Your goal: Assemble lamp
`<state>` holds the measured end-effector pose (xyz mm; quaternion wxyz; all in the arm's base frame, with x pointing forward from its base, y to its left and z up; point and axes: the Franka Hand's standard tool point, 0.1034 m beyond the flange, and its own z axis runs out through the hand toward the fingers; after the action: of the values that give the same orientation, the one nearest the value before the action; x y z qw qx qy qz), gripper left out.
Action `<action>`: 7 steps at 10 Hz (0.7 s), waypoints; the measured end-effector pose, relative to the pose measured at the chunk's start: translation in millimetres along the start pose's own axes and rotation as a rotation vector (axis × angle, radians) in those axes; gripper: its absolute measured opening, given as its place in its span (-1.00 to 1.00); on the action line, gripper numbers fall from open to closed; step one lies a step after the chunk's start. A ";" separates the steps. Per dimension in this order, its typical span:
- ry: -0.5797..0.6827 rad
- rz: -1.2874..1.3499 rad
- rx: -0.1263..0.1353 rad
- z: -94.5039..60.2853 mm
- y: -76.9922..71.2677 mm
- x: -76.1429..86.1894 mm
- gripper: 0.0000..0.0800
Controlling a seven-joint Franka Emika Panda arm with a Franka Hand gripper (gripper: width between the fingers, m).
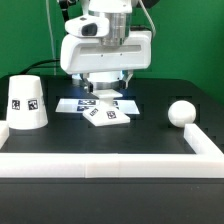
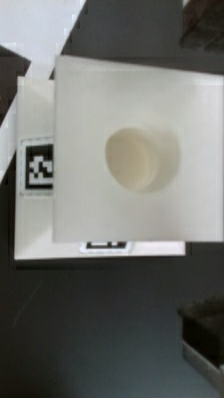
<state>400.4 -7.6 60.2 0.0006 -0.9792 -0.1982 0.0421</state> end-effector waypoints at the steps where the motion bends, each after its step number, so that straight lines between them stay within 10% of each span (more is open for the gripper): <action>1: 0.003 -0.002 0.001 4.6 -1.4 -0.5 0.75; 6: 0.000 -0.007 0.002 5.9 -2.3 -2.2 0.67; 7: 0.006 -0.008 0.000 5.6 -2.2 -0.8 0.33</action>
Offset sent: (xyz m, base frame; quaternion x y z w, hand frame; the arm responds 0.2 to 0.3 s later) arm -0.0062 -0.0033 -0.0063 -0.0130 0.0046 0.0018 0.9999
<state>398.4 -6.0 54.7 0.0012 -0.9786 -0.2022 0.0393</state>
